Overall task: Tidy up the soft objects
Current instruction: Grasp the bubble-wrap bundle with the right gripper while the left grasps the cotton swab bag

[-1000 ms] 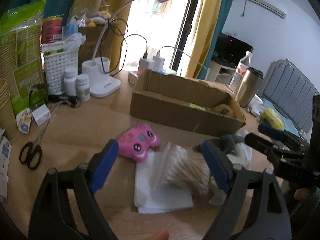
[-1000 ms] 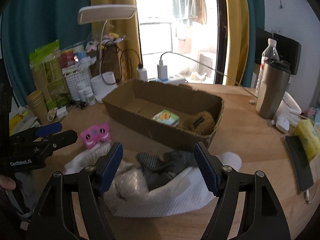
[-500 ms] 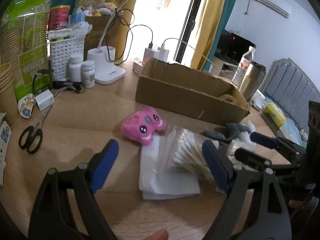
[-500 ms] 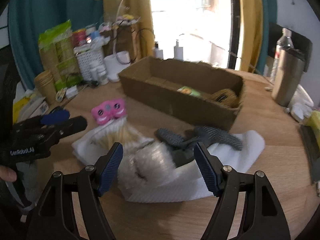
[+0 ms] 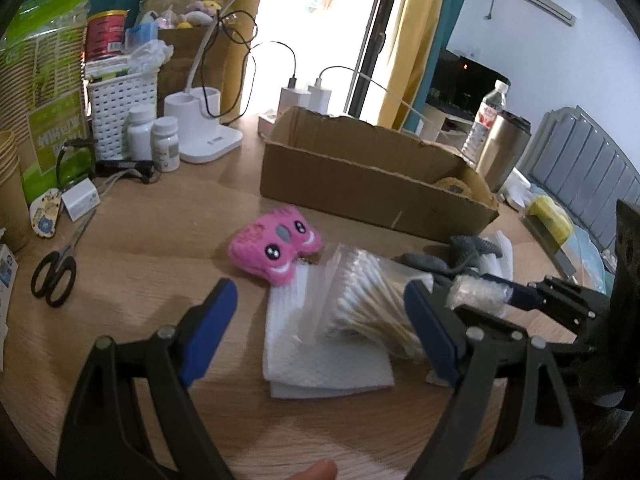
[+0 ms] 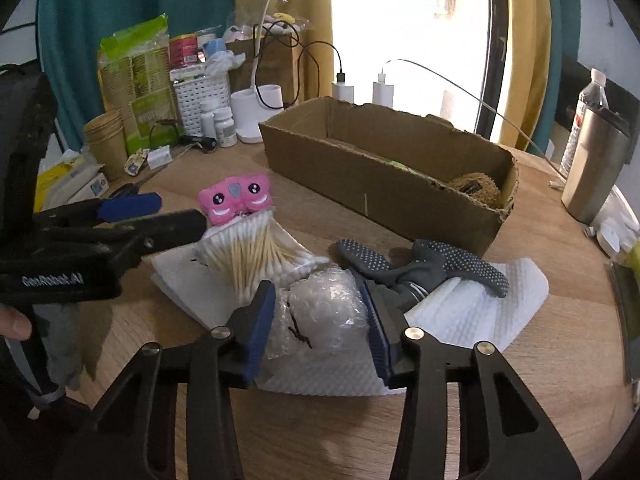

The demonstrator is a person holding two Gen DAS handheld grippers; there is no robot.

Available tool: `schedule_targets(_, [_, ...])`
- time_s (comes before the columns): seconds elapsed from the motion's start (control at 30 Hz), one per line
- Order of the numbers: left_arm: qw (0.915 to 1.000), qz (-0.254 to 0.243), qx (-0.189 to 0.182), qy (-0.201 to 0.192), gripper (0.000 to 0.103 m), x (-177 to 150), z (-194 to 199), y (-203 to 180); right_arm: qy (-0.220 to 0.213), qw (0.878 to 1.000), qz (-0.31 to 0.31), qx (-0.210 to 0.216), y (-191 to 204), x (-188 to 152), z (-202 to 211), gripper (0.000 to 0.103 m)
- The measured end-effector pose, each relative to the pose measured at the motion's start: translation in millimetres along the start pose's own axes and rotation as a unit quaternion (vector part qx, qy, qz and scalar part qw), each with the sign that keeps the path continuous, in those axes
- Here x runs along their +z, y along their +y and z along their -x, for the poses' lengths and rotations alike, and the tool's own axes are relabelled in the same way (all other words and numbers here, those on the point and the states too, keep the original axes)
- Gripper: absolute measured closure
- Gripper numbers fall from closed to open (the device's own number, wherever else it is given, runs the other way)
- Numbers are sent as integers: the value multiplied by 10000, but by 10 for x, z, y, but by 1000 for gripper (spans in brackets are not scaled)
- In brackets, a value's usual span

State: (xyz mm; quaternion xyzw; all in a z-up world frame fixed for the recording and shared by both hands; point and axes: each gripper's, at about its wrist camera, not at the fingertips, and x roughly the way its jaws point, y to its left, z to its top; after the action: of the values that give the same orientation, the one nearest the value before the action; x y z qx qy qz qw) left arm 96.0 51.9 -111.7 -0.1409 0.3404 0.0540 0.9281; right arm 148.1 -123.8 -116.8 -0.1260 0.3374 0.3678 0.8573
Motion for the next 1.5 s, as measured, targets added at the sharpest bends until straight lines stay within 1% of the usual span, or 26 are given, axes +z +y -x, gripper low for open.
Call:
schedule_targets(0.27, [9998,-170,-11,90,16,18,-58,-132,-356,9992,-176,51,-160,81,190,59])
schedule_targets(0.47, [9993,-295,-56,230,16,15,-161,-263,-438,9983,-388,-7,-371,46,223,59])
schedule_targets(0.6, [9983,-458,-79,357,16,18,-271,-383,-490,9975,-507,-59,-502,29,248,59])
schedule_targets(0.77, [9969,-565,-16,542,16,37,-418,-463,-603,9957,-706,-69,-659,19,293,59])
schedule_targets(0.87, [9948,-694,27,748,16,19,-519,-510,-701,9943,-802,-61,-737,28,336,59])
schedule_targets(1.1, [9907,-870,268,1007,16,-18,-650,-555,-810,9928,-880,-20,-797,46,398,59])
schedule_targets(1.2, [9902,-896,290,1030,16,-33,-670,-558,-857,9922,-906,32,-796,74,430,59])
schedule_targets(1.3, [9908,-904,217,987,17,-28,-654,-548,-863,9927,-847,33,-759,95,442,59])
schedule_targets(1.37, [9913,-888,122,961,25,-34,-633,-532,-861,9929,-820,31,-735,102,447,59])
schedule_targets(1.5, [9919,-876,-28,922,27,-28,-575,-525,-872,9934,-747,16,-669,143,462,59])
